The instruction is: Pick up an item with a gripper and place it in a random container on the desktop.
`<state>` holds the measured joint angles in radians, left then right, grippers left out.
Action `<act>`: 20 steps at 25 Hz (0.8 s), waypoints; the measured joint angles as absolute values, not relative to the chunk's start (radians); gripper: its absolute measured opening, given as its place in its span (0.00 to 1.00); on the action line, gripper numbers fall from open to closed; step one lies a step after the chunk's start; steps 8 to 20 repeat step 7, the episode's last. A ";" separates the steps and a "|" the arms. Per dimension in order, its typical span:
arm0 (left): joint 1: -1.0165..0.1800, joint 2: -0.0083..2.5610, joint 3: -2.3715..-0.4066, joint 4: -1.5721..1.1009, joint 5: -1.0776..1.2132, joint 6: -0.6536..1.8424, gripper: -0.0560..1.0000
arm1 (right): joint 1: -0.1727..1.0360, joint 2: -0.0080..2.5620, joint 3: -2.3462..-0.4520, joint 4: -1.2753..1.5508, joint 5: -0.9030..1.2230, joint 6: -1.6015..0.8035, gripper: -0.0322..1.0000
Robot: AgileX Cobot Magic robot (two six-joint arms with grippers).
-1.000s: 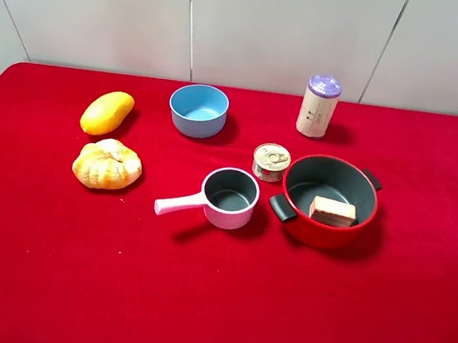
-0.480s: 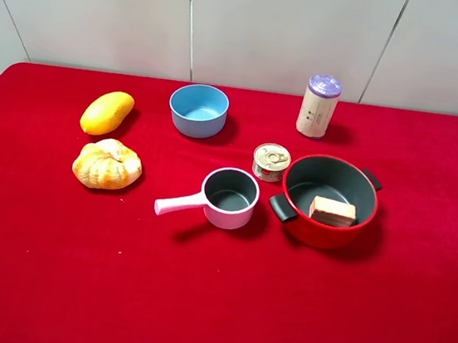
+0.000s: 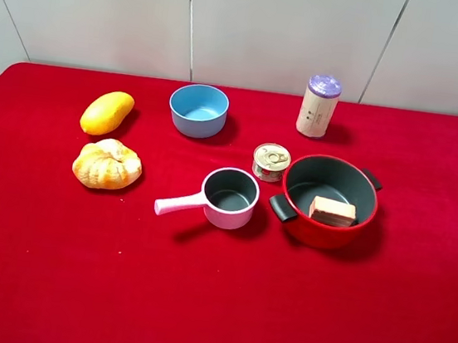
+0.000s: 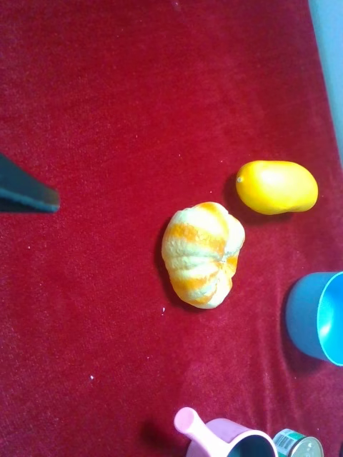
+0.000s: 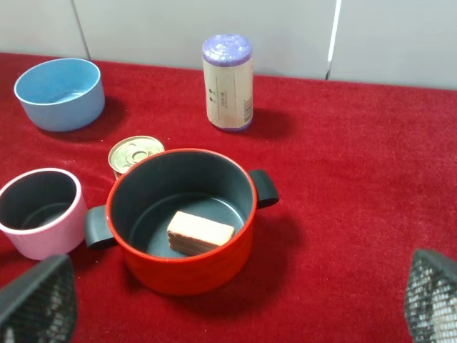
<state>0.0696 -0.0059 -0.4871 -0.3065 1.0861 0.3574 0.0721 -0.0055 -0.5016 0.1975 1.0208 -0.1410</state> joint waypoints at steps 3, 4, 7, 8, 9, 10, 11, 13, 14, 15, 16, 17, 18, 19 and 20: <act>0.070 -0.006 -0.487 -0.307 1.086 0.357 0.99 | 0.072 -0.005 -0.502 0.197 1.021 -0.141 0.70; 0.070 -0.006 -0.487 -0.307 1.086 0.357 0.99 | 0.072 -0.005 -0.502 0.197 1.021 -0.141 0.70; 0.070 -0.006 -0.487 -0.307 1.087 0.357 0.99 | 0.072 -0.005 -0.502 0.197 1.021 -0.141 0.70; 0.070 -0.006 -0.487 -0.307 1.087 0.357 0.99 | 0.072 -0.005 -0.502 0.197 1.021 -0.141 0.70; 0.070 -0.006 -0.487 -0.307 1.087 0.357 0.99 | 0.072 -0.005 -0.502 0.197 1.021 -0.141 0.70; 0.070 -0.006 -0.487 -0.307 1.087 0.357 0.99 | 0.072 -0.005 -0.502 0.197 1.021 -0.141 0.70; 0.070 -0.006 -0.487 -0.307 1.087 0.357 0.99 | 0.072 -0.005 -0.502 0.197 1.021 -0.141 0.70; 0.070 -0.006 -0.487 -0.307 1.087 0.357 0.99 | 0.072 -0.005 -0.502 0.197 1.021 -0.141 0.70; 0.070 -0.006 -0.487 -0.307 1.087 0.357 0.99 | 0.072 -0.005 -0.502 0.197 1.021 -0.141 0.70; 0.070 -0.006 -0.487 -0.307 1.087 0.357 0.99 | 0.072 -0.005 -0.502 0.197 1.021 -0.141 0.70; 0.070 -0.006 -0.487 -0.307 1.087 0.357 0.99 | 0.072 -0.005 -0.502 0.197 1.021 -0.141 0.70; 0.070 -0.006 -0.487 -0.307 1.087 0.357 0.99 | 0.072 -0.005 -0.502 0.197 1.021 -0.141 0.70; 0.070 -0.006 -0.487 -0.307 1.087 0.357 0.99 | 0.072 -0.005 -0.502 0.197 1.021 -0.141 0.70; 0.070 -0.006 -0.487 -0.307 1.087 0.357 0.99 | 0.072 -0.005 -0.502 0.197 1.021 -0.141 0.70; 0.070 -0.006 -0.487 -0.307 1.087 0.357 0.99 | 0.072 -0.005 -0.502 0.197 1.021 -0.141 0.70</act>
